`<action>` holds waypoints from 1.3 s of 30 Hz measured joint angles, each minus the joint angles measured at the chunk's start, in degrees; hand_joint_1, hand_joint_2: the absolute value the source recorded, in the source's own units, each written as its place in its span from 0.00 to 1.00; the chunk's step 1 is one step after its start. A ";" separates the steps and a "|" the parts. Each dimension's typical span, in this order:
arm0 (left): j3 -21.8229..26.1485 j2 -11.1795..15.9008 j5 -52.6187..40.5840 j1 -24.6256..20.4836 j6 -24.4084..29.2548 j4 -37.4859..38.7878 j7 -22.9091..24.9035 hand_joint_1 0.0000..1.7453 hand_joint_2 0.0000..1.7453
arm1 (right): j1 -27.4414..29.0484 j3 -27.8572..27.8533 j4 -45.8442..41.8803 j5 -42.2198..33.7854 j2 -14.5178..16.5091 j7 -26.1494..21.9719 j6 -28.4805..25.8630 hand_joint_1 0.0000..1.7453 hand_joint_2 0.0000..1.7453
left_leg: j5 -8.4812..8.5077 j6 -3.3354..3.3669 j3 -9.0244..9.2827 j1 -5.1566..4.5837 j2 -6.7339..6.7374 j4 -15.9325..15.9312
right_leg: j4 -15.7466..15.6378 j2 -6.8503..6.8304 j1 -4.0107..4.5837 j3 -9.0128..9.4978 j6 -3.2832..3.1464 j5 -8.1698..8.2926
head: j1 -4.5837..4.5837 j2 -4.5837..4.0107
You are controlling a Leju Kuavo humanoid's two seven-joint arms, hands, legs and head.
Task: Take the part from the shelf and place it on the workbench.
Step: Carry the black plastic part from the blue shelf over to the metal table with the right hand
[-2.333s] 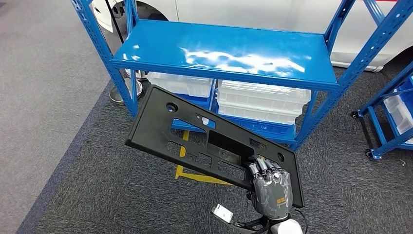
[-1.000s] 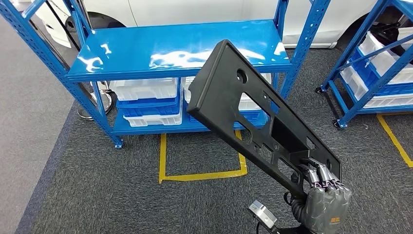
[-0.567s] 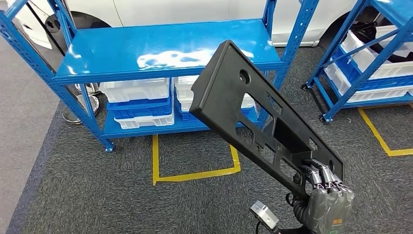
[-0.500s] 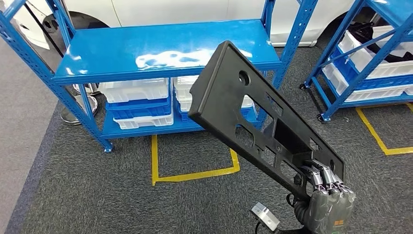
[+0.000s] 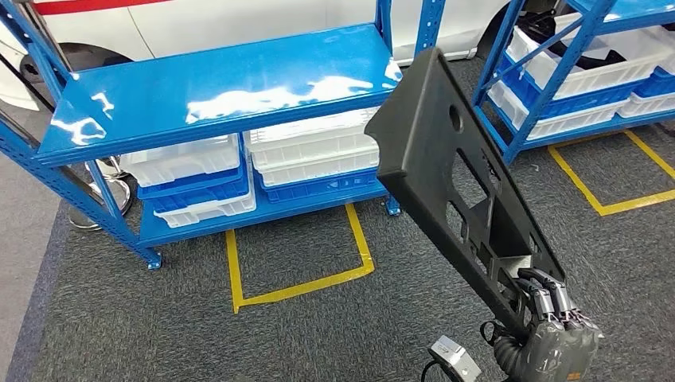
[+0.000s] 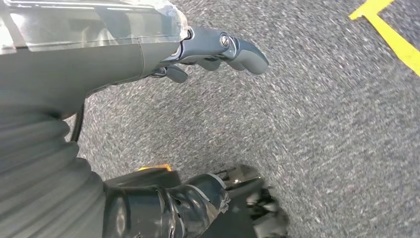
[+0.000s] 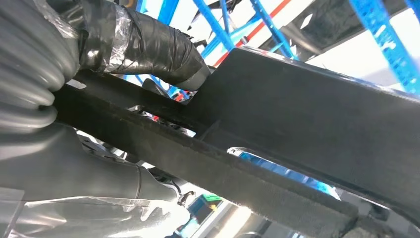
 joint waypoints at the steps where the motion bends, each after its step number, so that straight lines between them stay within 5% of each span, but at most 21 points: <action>1: -0.04 0.00 0.08 0.06 0.01 0.00 0.02 0.00 1.00 | 0.04 -0.07 -0.02 -0.36 0.22 -0.47 0.00 1.00 1.00 | -1.78 -0.15 -1.71 0.07 -0.43 3.92 | 0.01 0.54 0.03 -0.07 -0.08 0.04 | -0.01 0.00; 3: -0.11 0.00 0.17 0.16 0.02 0.00 0.04 0.00 1.00 | 0.21 -0.42 -0.04 -0.90 0.69 -1.38 0.00 1.00 1.00 | -2.61 -0.17 -3.67 0.10 -0.71 8.34 | 0.05 1.77 0.10 -0.08 -0.15 0.09 | -0.01 0.00; 4: -0.15 0.00 0.18 0.16 0.02 0.00 0.04 0.00 1.00 | 0.31 -0.61 -0.05 -1.04 0.91 -1.71 0.00 1.00 1.00 | -1.27 -0.01 -3.16 0.09 -0.84 7.27 | 0.07 2.43 0.13 -0.01 -0.16 0.10 | -0.01 0.00; 5: -0.17 0.00 0.19 0.15 0.02 0.00 0.04 0.00 1.00 | 0.39 -0.74 -0.05 -1.11 1.10 -1.93 0.00 1.00 1.00 | 0.89 0.26 -1.66 0.09 -1.26 4.06 | 0.08 3.12 0.16 0.10 -0.15 0.11 | -0.01 0.00; 7: -0.21 0.09 0.22 0.18 0.08 0.06 0.04 0.00 1.00 | 0.47 -0.80 -0.04 -1.10 1.42 -2.11 -0.01 1.00 1.00 | 4.63 1.10 1.90 0.07 -4.18 -3.85 | 0.11 4.43 0.10 0.10 0.02 0.20 | 0.02 0.00; 9: -0.27 0.17 0.26 0.16 0.14 0.14 0.04 0.00 1.00 | 0.54 -0.81 -0.03 -1.02 1.67 -2.20 -0.03 1.00 1.00 | 5.69 1.71 3.54 -0.06 -6.29 -7.77 | 0.11 5.66 -0.19 -0.36 0.59 0.52 | 0.00 0.00; 11: -0.31 0.16 0.28 0.04 0.15 0.15 0.04 0.00 1.00 | 0.73 -0.82 -0.07 -0.98 1.75 -2.39 -0.04 1.00 1.00 | 5.75 1.99 3.82 -0.04 -5.36 -8.70 | -0.13 6.78 -0.29 -0.82 1.42 0.96 | -0.03 0.00; 13: -0.32 0.13 0.30 0.02 0.15 0.15 0.04 0.00 1.00 | 0.94 -0.86 -0.16 -1.02 1.75 -2.72 -0.06 1.00 1.00 | 6.24 2.51 4.29 0.26 -3.85 -9.99 | 0.80 4.93 0.01 -1.43 2.04 0.21 | 0.04 0.00; 15: -0.32 0.11 0.30 0.10 0.14 0.15 0.04 0.00 1.00 | 0.99 -0.90 -0.21 -1.11 1.75 -2.97 -0.07 1.00 1.00 | 6.56 3.00 4.61 0.33 -2.11 -10.68 | 5.93 1.65 0.15 -3.80 2.43 -3.03 | 0.14 0.00; 17: -0.32 0.11 0.32 0.21 0.13 0.15 0.05 0.00 1.00 | 1.05 -0.92 -0.21 -1.22 1.75 -3.03 -0.07 1.00 1.00 | 6.44 3.14 4.53 0.24 -0.41 -10.56 | 12.88 0.60 0.01 -7.04 2.84 -6.19 | 0.17 0.00; 18: -0.32 0.11 0.32 0.23 0.13 0.15 0.06 0.00 1.00 | 1.12 -0.95 -0.21 -1.28 1.75 -3.02 -0.07 1.00 1.00 | 6.34 3.13 4.50 0.22 0.42 -10.45 | 14.54 0.47 -0.08 -7.74 3.01 -6.42 | 0.17 0.00; 19: -0.32 0.09 0.33 0.21 0.12 0.15 0.07 0.00 1.00 | 1.16 -0.99 -0.21 -1.32 1.75 -3.01 -0.07 1.00 1.00 | 6.20 3.05 4.51 0.22 1.19 -10.30 | 13.97 0.27 -0.15 -7.27 3.12 -5.53 | 0.18 -0.01; 23: -0.32 0.00 0.33 0.04 0.08 0.15 0.05 0.00 1.00 | 1.17 -1.08 -0.25 -1.37 1.77 -3.00 -0.07 1.00 1.00 | 5.06 2.10 4.69 -0.08 3.46 -9.10 | 1.06 -3.34 0.18 -0.08 2.43 -0.48 | 0.15 0.00; 24: -0.32 0.00 0.33 0.02 0.08 0.15 0.05 0.00 1.00 | 1.17 -1.09 -0.29 -1.38 1.80 -3.00 -0.07 1.00 1.00 | 4.85 1.80 4.72 -0.25 3.88 -8.88 | 0.04 -3.80 0.37 0.37 2.06 -0.50 | 0.13 0.00; 27: -0.32 -0.02 0.34 -0.08 0.08 0.15 0.06 0.00 1.00 | 1.30 -1.16 -0.51 -1.54 1.95 -3.09 -0.07 1.00 1.00 | 4.38 1.09 4.86 -0.28 4.63 -8.60 | -0.10 -2.30 0.39 0.08 1.15 -0.28 | 0.11 0.00; 29: -0.36 -0.02 0.33 -0.14 0.09 0.15 0.06 0.00 1.00 | 1.37 -1.19 -0.75 -1.80 2.09 -3.20 -0.07 1.00 1.00 | 2.13 0.56 3.83 0.00 2.61 -5.89 | -0.44 -1.22 0.08 0.05 0.54 0.06 | 0.09 0.00; 31: -0.50 -0.02 0.34 0.00 0.09 0.15 0.07 0.00 1.00 | 1.43 -1.19 -0.91 -2.17 2.22 -3.30 -0.07 1.00 1.00 | -1.74 0.20 0.87 0.23 0.03 0.96 | -0.52 -0.04 -0.01 -0.04 0.19 0.24 | 0.08 0.00; 33: -0.66 -0.01 0.36 0.22 0.09 0.15 0.14 0.00 1.00 | 1.62 -1.20 -0.94 -2.62 2.26 -3.35 -0.07 1.00 1.00 | -3.54 0.06 -1.85 0.31 -0.68 6.89 | -0.49 1.35 0.04 -0.07 0.10 0.29 | 0.09 0.00; 34: -0.72 0.00 0.37 0.27 0.09 0.15 0.18 0.00 1.00 | 1.77 -1.21 -0.96 -2.81 2.26 -3.35 -0.07 1.00 1.00 | -2.78 0.08 -2.06 0.33 -0.78 7.18 | -0.45 2.09 0.05 -0.03 0.10 0.30 | 0.09 0.00; 36: -0.87 0.00 0.41 0.28 0.09 0.15 0.25 0.00 1.00 | 2.09 -1.21 -1.00 -3.15 2.26 -3.35 -0.07 1.00 1.00 | 1.52 0.33 0.41 0.45 -1.83 1.31 | -0.32 3.62 0.01 0.10 0.12 0.31 | 0.09 0.00; 39: -1.22 0.07 0.62 0.33 0.11 0.17 0.35 0.00 1.00 | 2.31 -1.21 -1.07 -3.52 2.28 -3.35 -0.07 1.00 1.00 | 4.91 0.82 3.83 0.69 -6.29 -7.32 | 0.02 5.64 -0.04 -0.55 0.78 0.61 | 0.10 0.00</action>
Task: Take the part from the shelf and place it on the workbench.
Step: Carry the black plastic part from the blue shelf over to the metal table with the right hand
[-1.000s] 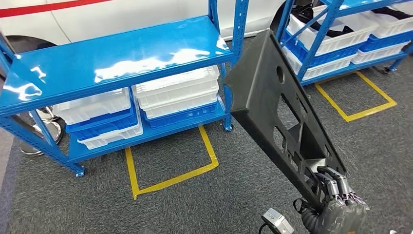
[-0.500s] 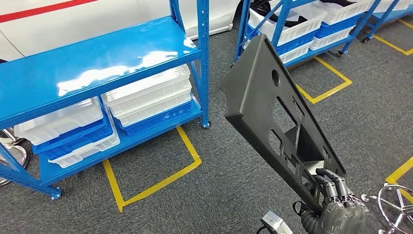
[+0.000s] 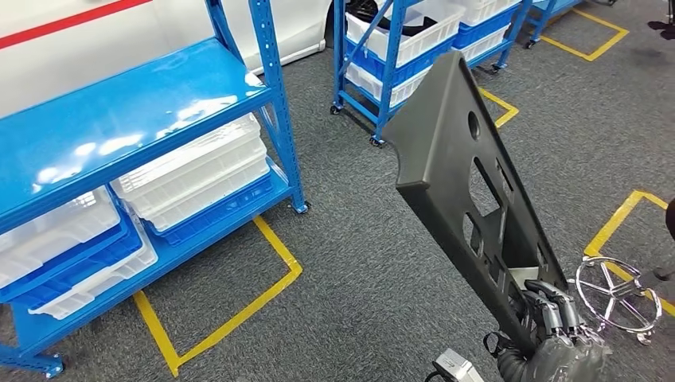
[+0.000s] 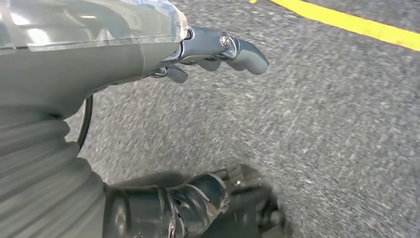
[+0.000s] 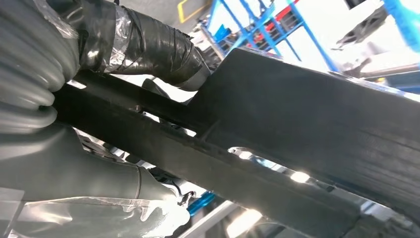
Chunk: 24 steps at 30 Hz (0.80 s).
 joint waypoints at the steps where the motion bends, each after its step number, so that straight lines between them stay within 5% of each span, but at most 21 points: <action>1: -0.10 0.02 0.05 -0.01 0.01 0.01 0.03 0.00 1.00 | 0.11 -0.02 -0.04 -0.09 0.03 0.00 -0.01 1.00 1.00 | -0.18 0.13 0.13 -0.03 -0.53 -0.60 | -0.01 0.68 -0.11 -0.37 0.45 0.26 | 0.01 0.00; 3: -0.20 0.01 0.13 -0.08 0.02 0.01 -0.02 0.00 1.00 | 0.49 -0.07 -0.17 -0.24 0.10 -0.08 -0.03 1.00 1.00 | 0.07 0.65 0.28 -0.02 0.79 -1.26 | -0.16 1.42 -0.28 -0.85 1.36 0.68 | 0.03 0.00; 5: -0.25 -0.01 0.14 -0.13 0.04 0.01 -0.19 0.00 1.00 | 0.71 -0.11 -0.31 -0.39 0.13 -0.24 -0.04 1.00 1.00 | 0.56 1.49 0.53 0.11 2.42 -1.97 | 1.61 -1.08 -0.04 -1.75 1.91 -0.63 | 0.13 0.00; 7: -0.33 -0.02 0.13 -0.09 0.06 0.01 -0.33 0.00 1.00 | 0.71 -0.14 -0.37 -0.62 0.13 -0.32 -0.04 1.00 1.00 | 0.72 1.99 0.60 -0.05 4.19 -2.24 | 7.57 -4.37 0.11 -4.44 2.18 -4.23 | 0.24 0.00; 9: -0.39 0.00 0.15 0.02 0.06 0.01 -0.35 0.00 1.00 | 0.80 -0.23 -0.37 -0.97 0.13 -0.33 -0.04 1.00 1.00 | 0.65 2.10 0.49 -0.30 6.09 -2.15 | 13.84 -5.17 0.02 -7.20 2.41 -6.84 | 0.25 0.00; 10: -0.40 0.01 0.18 0.01 0.06 0.01 -0.34 0.00 1.00 | 0.89 -0.31 -0.37 -1.15 0.13 -0.33 -0.04 1.00 1.00 | 0.60 2.10 0.45 -0.37 6.99 -2.11 | 14.62 -5.30 0.01 -7.35 2.45 -6.70 | 0.25 0.00; 11: -0.40 0.00 0.21 -0.03 0.06 0.01 -0.34 0.00 1.00 | 0.97 -0.37 -0.37 -1.33 0.13 -0.34 -0.04 1.00 1.00 | 0.53 2.08 0.46 -0.41 7.77 -2.06 | 13.21 -5.49 0.02 -6.35 2.42 -5.57 | 0.25 0.00; 14: -0.42 -0.04 0.28 -0.19 0.08 0.01 -0.32 0.00 1.00 | 1.16 -0.51 -0.42 -1.93 0.13 -0.43 -0.04 1.00 1.00 | 0.08 1.64 0.77 -0.65 9.52 -1.84 | 2.28 -8.17 0.50 0.12 1.72 -1.61 | 0.25 0.00; 16: -0.43 -0.05 0.31 -0.24 0.13 0.01 -0.27 0.00 1.00 | 1.34 -0.63 -0.57 -2.30 0.14 -0.46 -0.04 1.00 1.00 | -0.18 1.19 0.95 -0.93 10.35 -1.69 | -0.79 -9.11 1.00 1.63 1.15 -1.33 | 0.24 0.00; 17: -0.44 -0.06 0.32 -0.26 0.15 0.01 -0.21 0.00 1.00 | 1.49 -0.74 -0.67 -2.48 0.15 -0.46 -0.04 1.00 1.00 | -0.22 0.97 1.03 -1.00 10.75 -1.69 | -0.83 -8.53 1.13 1.48 0.91 -1.18 | 0.23 0.00; 20: -0.46 -0.09 0.34 -0.32 0.24 0.01 -0.07 0.00 1.00 | 1.83 -1.05 -1.03 -2.94 0.22 -0.51 -0.05 1.00 1.00 | -2.07 0.13 0.45 -0.75 9.17 0.17 | -1.35 -7.04 0.65 1.44 -0.07 -0.71 | 0.22 0.00; 22: -0.48 -0.09 0.46 -0.22 0.32 0.01 -0.03 0.00 1.00 | 1.86 -1.10 -1.20 -3.15 0.26 -0.54 -0.04 1.00 1.00 | -5.73 -0.24 -2.03 -0.55 6.48 6.19 | -1.53 -6.00 0.43 1.36 -0.55 -0.47 | 0.20 0.00; 24: -0.50 -0.09 0.70 -0.02 0.47 0.01 -0.10 0.00 1.00 | 1.92 -1.12 -1.23 -3.46 0.28 -0.60 -0.04 1.00 1.00 | -8.54 -0.39 -5.22 -0.47 5.60 13.26 | -1.47 -4.72 0.44 1.25 -0.67 -0.42 | 0.19 0.00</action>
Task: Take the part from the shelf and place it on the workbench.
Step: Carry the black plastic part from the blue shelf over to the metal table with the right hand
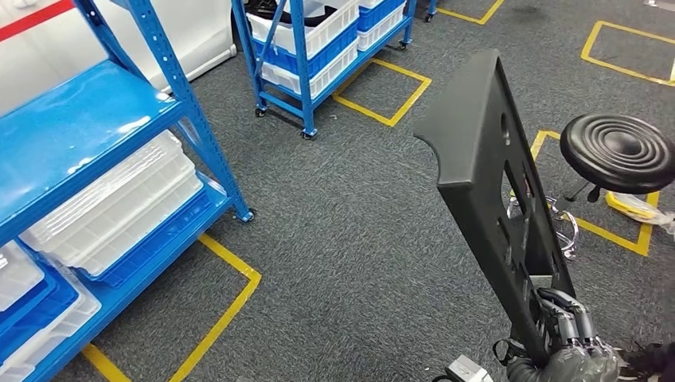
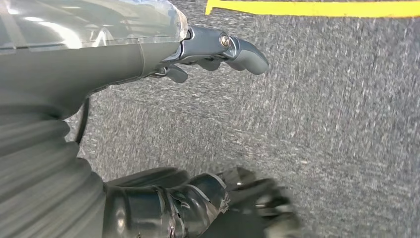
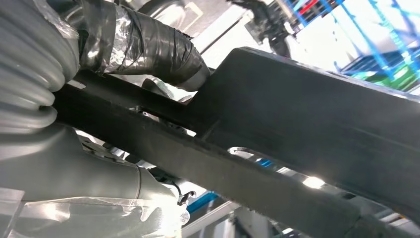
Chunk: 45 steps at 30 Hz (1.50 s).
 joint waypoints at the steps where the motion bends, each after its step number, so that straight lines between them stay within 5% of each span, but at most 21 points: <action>1: 0.00 0.01 0.11 0.07 0.08 0.00 -0.08 0.00 1.00 | 0.07 -0.02 -0.03 -0.22 0.00 -0.03 0.00 1.00 1.00 | 0.13 -0.02 -0.68 0.03 -0.08 1.38 | 0.05 0.74 0.01 0.02 0.00 0.00 | 0.00 0.00; 3: 0.00 0.02 0.23 0.10 0.17 0.00 -0.30 0.00 1.00 | 0.22 -0.04 -0.11 -0.63 0.00 -0.06 0.00 1.00 1.00 | 3.60 0.09 0.90 0.15 -0.53 -2.38 | 0.19 2.30 -0.02 0.19 0.03 -0.01 | -0.01 0.00; 5: 0.00 0.06 0.38 0.12 0.20 0.00 -0.46 0.00 1.00 | 0.30 -0.07 -0.24 -0.95 0.00 -0.05 0.00 1.00 1.00 | 7.40 0.34 4.10 0.37 -2.78 -10.01 | 0.49 3.70 -0.02 0.19 0.27 -0.07 | 0.01 0.00; 7: -0.01 0.11 0.60 0.10 0.24 0.01 -0.63 0.00 1.00 | 0.40 -0.09 -0.36 -1.23 0.00 0.01 -0.01 1.00 1.00 | 8.30 0.62 5.62 0.38 -4.52 -13.83 | 0.73 4.95 -0.08 -0.37 0.93 0.14 | 0.02 0.00; 9: -0.02 0.13 0.73 0.00 0.28 0.02 -0.68 0.00 1.00 | 0.69 -0.16 -0.45 -1.46 0.00 0.08 -0.03 1.00 1.00 | 8.29 1.08 5.76 0.31 -3.88 -14.42 | 0.69 6.10 -0.21 -0.94 1.79 0.56 | 0.02 0.00; 10: -0.02 0.14 0.76 -0.04 0.29 0.02 -0.63 0.00 1.00 | 0.87 -0.23 -0.48 -1.54 0.00 0.11 -0.03 1.00 1.00 | 8.54 1.44 5.79 0.37 -3.23 -14.68 | 0.92 5.72 -0.21 -1.17 2.07 0.43 | 0.03 0.00; 12: -0.02 0.18 0.75 -0.03 0.29 0.02 -0.54 0.00 1.00 | 1.03 -0.36 -0.52 -1.60 0.00 0.11 -0.04 1.00 1.00 | 8.97 2.23 5.87 0.48 -1.76 -15.23 | 4.07 2.89 -0.03 -2.66 2.54 -1.68 | 0.11 0.00; 14: -0.02 0.24 0.74 0.10 0.29 0.02 -0.44 0.00 1.00 | 1.06 -0.39 -0.55 -1.60 0.00 0.11 -0.04 1.00 1.00 | 9.02 2.63 5.81 0.20 -0.12 -15.29 | 11.29 0.06 -0.07 -5.98 2.95 -5.53 | 0.17 0.00; 16: -0.02 0.31 0.75 0.23 0.29 0.02 -0.35 0.00 1.00 | 1.15 -0.40 -0.54 -1.62 0.00 0.19 -0.03 1.00 1.00 | 8.93 2.70 5.74 -0.03 1.58 -15.25 | 16.44 -0.45 -0.27 -8.28 3.23 -7.09 | 0.16 0.00; 18: -0.02 0.34 0.75 0.17 0.29 0.02 -0.30 0.00 1.00 | 1.25 -0.43 -0.54 -1.66 0.00 0.26 -0.02 1.00 1.00 | 8.77 2.65 5.88 -0.14 3.04 -15.24 | 13.19 -0.96 -0.32 -6.30 3.19 -4.57 | 0.17 0.00; 21: -0.02 0.34 0.77 0.07 0.27 0.02 -0.26 0.00 1.00 | 1.29 -0.43 -0.56 -1.68 0.00 0.19 -0.03 1.00 1.00 | 8.31 2.22 6.32 -0.50 4.63 -15.14 | 2.14 -4.33 0.33 -0.26 2.39 -0.76 | 0.17 0.00; 23: -0.02 0.33 0.81 0.03 0.25 0.02 -0.31 0.00 1.00 | 1.34 -0.44 -0.59 -1.73 0.00 0.05 -0.03 1.00 1.00 | 8.12 1.79 6.46 -0.76 5.56 -15.08 | 0.37 -4.96 0.89 0.39 1.82 -0.75 | 0.15 0.00; 25: -0.02 0.29 0.84 -0.11 0.25 0.02 -0.40 0.00 1.00 | 1.50 -0.45 -0.65 -1.81 0.00 -0.04 -0.04 1.00 1.00 | 7.80 1.28 6.61 -0.72 6.17 -14.94 | 0.06 -3.70 0.75 0.25 1.26 -0.45 | 0.16 0.00; 27: -0.03 0.27 0.88 -0.20 0.25 0.02 -0.54 0.00 1.00 | 1.51 -0.45 -0.79 -1.83 0.00 -0.11 -0.04 1.00 1.00 | 5.72 0.74 5.68 -0.48 4.01 -12.33 | -0.43 -2.47 0.36 0.32 0.50 -0.04 | 0.11 0.00; 30: -0.07 0.26 1.02 -0.03 0.25 0.02 -0.69 0.00 1.00 | 1.47 -0.47 -0.90 -1.83 0.00 -0.21 -0.04 1.00 1.00 | 0.36 0.26 0.86 -0.13 0.15 -1.60 | -0.49 -0.41 0.25 0.15 -0.01 0.22 | 0.07 0.00; 32: -0.09 0.26 1.13 0.13 0.25 0.02 -0.65 0.00 1.00 | 1.54 -0.48 -0.90 -1.88 0.00 -0.23 -0.04 1.00 1.00 | 0.52 0.11 -0.68 -0.05 -0.16 1.33 | -0.21 1.22 0.27 0.06 -0.01 0.22 | 0.07 0.00; 35: -0.11 0.27 1.18 0.14 0.25 0.02 -0.60 0.00 1.00 | 1.61 -0.48 -0.92 -1.92 0.00 -0.23 -0.04 1.00 1.00 | 6.39 0.24 3.19 0.32 -2.31 -7.89 | 0.37 3.59 0.25 0.00 0.26 0.10 | 0.07 0.00; 38: -0.26 0.26 1.32 0.02 0.16 0.02 -0.68 0.00 1.00 | 1.75 -0.48 -0.95 -1.82 0.00 -0.16 -0.04 1.00 1.00 | 7.81 0.71 5.43 0.40 -5.16 -13.64 | 0.92 5.58 0.16 -0.85 1.28 0.27 | 0.09 0.00; 40: -0.35 0.19 1.40 -0.09 0.10 0.02 -0.69 0.00 1.00 | 2.16 -0.53 -1.01 -1.79 0.00 -0.11 -0.04 1.00 1.00 | 8.13 1.35 5.54 0.34 -3.97 -14.13 | 0.91 6.54 -0.06 -1.32 2.08 0.58 | 0.10 0.00; 41: -0.38 0.14 1.41 -0.13 0.10 0.02 -0.69 0.00 1.00 | 2.40 -0.58 -1.08 -1.82 0.00 -0.11 -0.04 1.00 1.00 | 8.39 1.76 5.66 0.39 -3.27 -14.44 | 1.33 5.86 -0.03 -1.60 2.35 0.27 | 0.15 0.00; 45: -0.55 0.00 1.41 0.03 0.10 0.02 -0.69 0.00 1.00 | 2.69 -0.79 -1.23 -1.96 0.00 -0.10 -0.04 1.00 1.00 | 8.82 2.77 5.68 0.26 0.00 -15.11 | 12.02 0.20 0.00 -6.58 3.10 -5.84 | 0.34 0.00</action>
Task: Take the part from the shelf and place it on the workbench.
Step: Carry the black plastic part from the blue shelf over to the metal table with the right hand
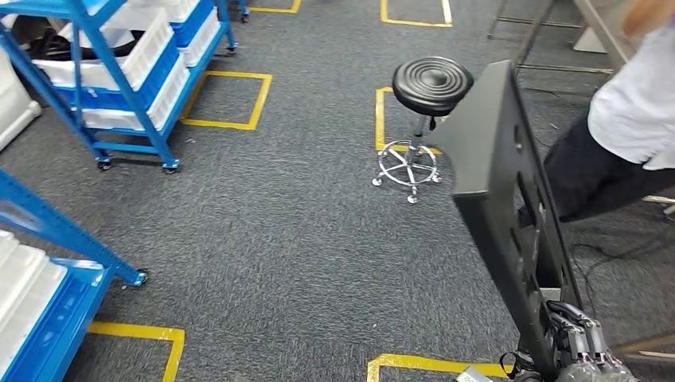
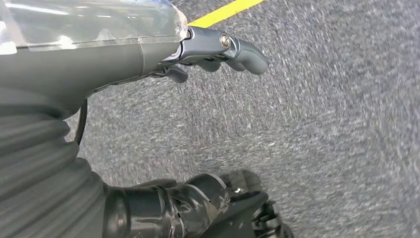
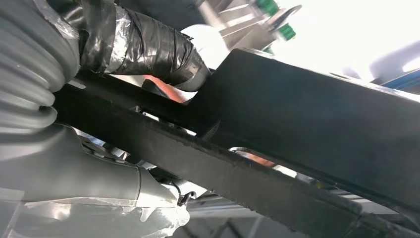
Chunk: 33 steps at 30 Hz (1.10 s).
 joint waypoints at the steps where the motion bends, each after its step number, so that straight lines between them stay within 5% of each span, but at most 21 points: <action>1: -0.03 0.00 0.00 0.07 0.01 0.00 0.01 0.00 1.00 | 0.05 -0.05 0.00 -0.01 0.00 0.00 0.00 1.00 1.00 | -0.05 0.00 -0.05 -0.07 0.87 0.01 | 2.70 -0.40 -0.13 -1.22 0.13 -0.93 | 0.00 0.00; 3: -0.14 0.00 0.00 0.06 0.01 0.00 0.03 0.00 1.00 | 0.19 -0.15 0.00 -0.02 0.00 0.00 0.00 1.00 1.00 | -0.22 -0.06 0.01 -0.13 2.53 0.03 | 2.20 -0.92 -0.29 -0.60 0.22 0.37 | 0.00 0.00; 6: -0.30 -0.10 0.02 -0.08 0.01 0.00 0.01 0.00 1.00 | 0.22 -0.20 -0.01 -0.08 0.00 0.00 0.00 1.00 1.00 | -0.68 -0.54 0.54 -0.29 4.29 0.10 | -8.59 -3.89 0.09 5.46 -0.30 4.75 | 0.01 0.00; 8: -0.34 -0.14 0.07 -0.13 0.02 0.00 -0.04 0.00 1.00 | 0.21 -0.23 -0.02 -0.35 0.00 0.00 0.00 1.00 1.00 | -0.96 -1.04 0.78 -0.54 5.19 0.17 | -11.75 -5.23 0.68 6.97 -0.87 5.12 | -0.02 0.00; 10: -0.38 -0.14 0.17 -0.24 0.04 0.00 -0.12 0.00 1.00 | 0.29 -0.34 -0.03 -0.69 0.00 0.00 0.00 1.00 1.00 | -1.23 -1.57 0.96 -0.64 6.14 0.10 | -11.99 -4.09 0.77 6.90 -1.40 5.27 | -0.04 0.00; 12: -0.41 -0.14 0.36 -0.35 0.13 0.00 -0.18 0.00 1.00 | 0.29 -0.46 -0.03 -0.87 0.01 -0.05 0.00 1.00 1.00 | -2.63 -2.09 0.61 -0.43 4.66 1.58 | -12.51 -2.88 0.44 7.13 -2.00 5.56 | -0.06 0.00; 14: -0.46 -0.10 0.52 -0.31 0.19 0.00 -0.19 0.00 1.00 | 0.16 -0.51 -0.02 -0.95 0.02 -0.11 0.00 1.00 1.00 | -5.99 -2.39 -1.89 -0.17 1.47 7.43 | -12.74 -1.68 0.24 7.28 -2.50 5.70 | -0.09 0.00; 16: -0.52 -0.05 0.57 -0.08 0.19 0.00 -0.19 0.00 1.00 | 0.09 -0.51 0.01 -0.99 0.04 -0.15 0.00 1.00 1.00 | -8.71 -2.51 -5.54 -0.12 0.10 14.73 | -12.56 -0.22 0.29 7.20 -2.71 5.67 | -0.12 0.00; 17: -0.54 -0.03 0.58 0.02 0.19 0.00 -0.20 0.00 1.00 | 0.09 -0.51 0.01 -0.99 0.05 -0.16 0.00 1.00 1.00 | -8.62 -2.52 -6.55 -0.12 -0.06 16.38 | -12.41 0.59 0.31 7.17 -2.74 5.63 | -0.13 0.00; 19: -0.54 -0.02 0.61 0.11 0.19 0.00 -0.37 0.00 1.00 | 0.11 -0.52 0.02 -0.99 0.08 -0.17 0.00 1.00 1.00 | -4.97 -2.39 -5.48 -0.07 -0.49 12.80 | -11.99 2.27 0.27 7.17 -2.66 5.48 | -0.13 0.00; 21: -0.54 0.03 0.68 0.07 0.19 0.00 -0.67 0.00 1.00 | 0.10 -0.54 0.02 -0.95 0.11 -0.17 0.00 1.00 1.00 | -1.24 -2.14 -2.69 0.12 -2.89 5.52 | -11.42 3.74 0.22 7.01 -2.30 5.25 | -0.11 0.00; 23: -0.55 0.08 0.76 -0.02 0.19 0.00 -0.94 0.00 1.00 | 0.11 -0.54 0.02 -0.85 0.14 -0.17 0.00 1.00 1.00 | -0.57 -1.87 -1.37 0.19 -5.02 2.19 | -11.03 4.91 0.12 6.44 -1.71 5.24 | -0.11 0.00; 25: -0.56 0.09 0.82 -0.11 0.19 0.00 -1.11 0.00 1.00 | 0.22 -0.57 0.02 -0.80 0.15 -0.17 -0.01 1.00 1.00 | -0.58 -1.40 -1.20 0.10 -4.53 1.74 | -11.09 6.05 -0.06 5.92 -0.99 5.55 | -0.12 0.00; 27: -0.56 0.11 0.89 -0.15 0.19 0.00 -1.17 0.00 1.00 | 0.37 -0.61 0.02 -0.78 0.15 -0.17 -0.02 1.00 1.00 | -0.15 -0.64 -1.01 0.17 -3.14 1.09 | -10.14 4.57 -0.04 5.35 -0.43 4.91 | -0.05 0.00; 30: -0.56 0.15 0.93 0.00 0.17 0.00 -1.22 0.00 1.00 | 0.24 -0.62 0.04 -0.76 0.15 -0.17 -0.02 1.00 1.00 | 0.07 0.05 -0.87 0.11 -0.70 0.58 | -1.74 0.11 0.02 1.39 0.20 0.19 | 0.09 0.00; 32: -0.56 0.21 0.99 0.20 0.15 0.00 -1.25 0.00 1.00 | 0.24 -0.62 0.18 -0.74 0.15 -0.17 -0.02 1.00 1.00 | -0.09 0.12 -0.87 -0.01 1.06 0.62 | 3.73 -0.56 -0.21 -1.24 0.54 -1.56 | 0.09 0.00; 33: -0.56 0.22 1.03 0.20 0.11 0.00 -1.31 0.00 1.00 | 0.26 -0.62 0.27 -0.70 0.15 -0.17 -0.02 1.00 1.00 | -0.20 0.10 -0.81 -0.04 1.86 0.64 | 3.79 -0.72 -0.30 -1.21 0.61 -0.91 | 0.09 0.00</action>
